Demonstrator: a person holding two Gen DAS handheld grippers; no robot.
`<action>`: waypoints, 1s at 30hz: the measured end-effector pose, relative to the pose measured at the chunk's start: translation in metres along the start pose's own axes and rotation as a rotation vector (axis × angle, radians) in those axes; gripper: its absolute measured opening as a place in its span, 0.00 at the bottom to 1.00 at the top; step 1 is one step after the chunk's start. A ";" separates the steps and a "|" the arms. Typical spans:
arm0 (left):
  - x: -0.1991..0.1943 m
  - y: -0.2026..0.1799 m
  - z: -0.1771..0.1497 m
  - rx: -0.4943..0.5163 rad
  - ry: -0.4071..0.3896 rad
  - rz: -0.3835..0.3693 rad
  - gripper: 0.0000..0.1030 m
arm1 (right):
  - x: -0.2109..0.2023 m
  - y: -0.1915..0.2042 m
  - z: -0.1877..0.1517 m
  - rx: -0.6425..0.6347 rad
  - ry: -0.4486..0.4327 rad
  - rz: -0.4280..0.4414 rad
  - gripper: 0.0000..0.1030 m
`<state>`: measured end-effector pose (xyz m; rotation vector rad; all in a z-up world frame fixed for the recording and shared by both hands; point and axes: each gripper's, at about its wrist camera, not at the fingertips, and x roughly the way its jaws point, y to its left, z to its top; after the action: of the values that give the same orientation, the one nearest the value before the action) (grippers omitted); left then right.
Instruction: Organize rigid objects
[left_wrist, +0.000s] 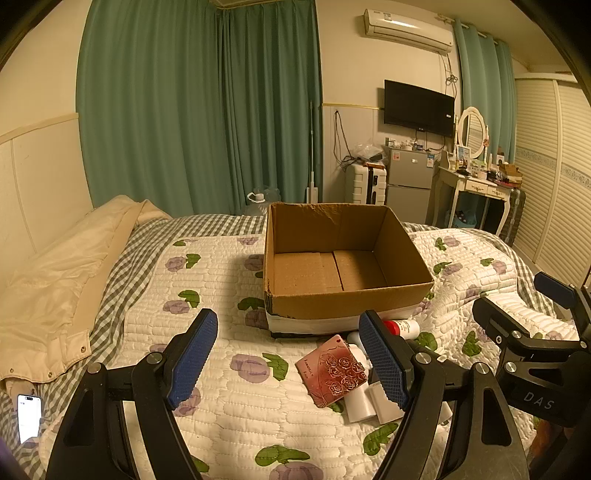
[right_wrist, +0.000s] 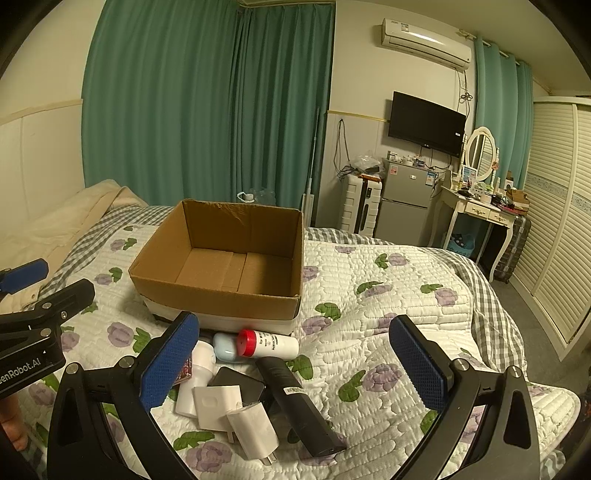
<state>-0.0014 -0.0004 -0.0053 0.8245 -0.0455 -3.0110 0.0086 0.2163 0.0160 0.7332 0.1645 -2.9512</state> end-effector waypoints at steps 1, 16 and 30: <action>0.000 0.000 0.000 0.000 0.000 0.000 0.79 | 0.000 0.000 0.000 0.000 0.000 0.000 1.00; 0.001 0.001 0.000 -0.001 0.002 0.003 0.79 | 0.000 0.001 -0.001 -0.001 0.000 0.001 1.00; 0.001 0.001 -0.001 -0.002 0.002 0.003 0.79 | 0.000 0.002 0.000 -0.003 0.001 0.002 1.00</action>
<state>-0.0014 -0.0018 -0.0065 0.8262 -0.0443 -3.0072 0.0086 0.2147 0.0157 0.7337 0.1687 -2.9482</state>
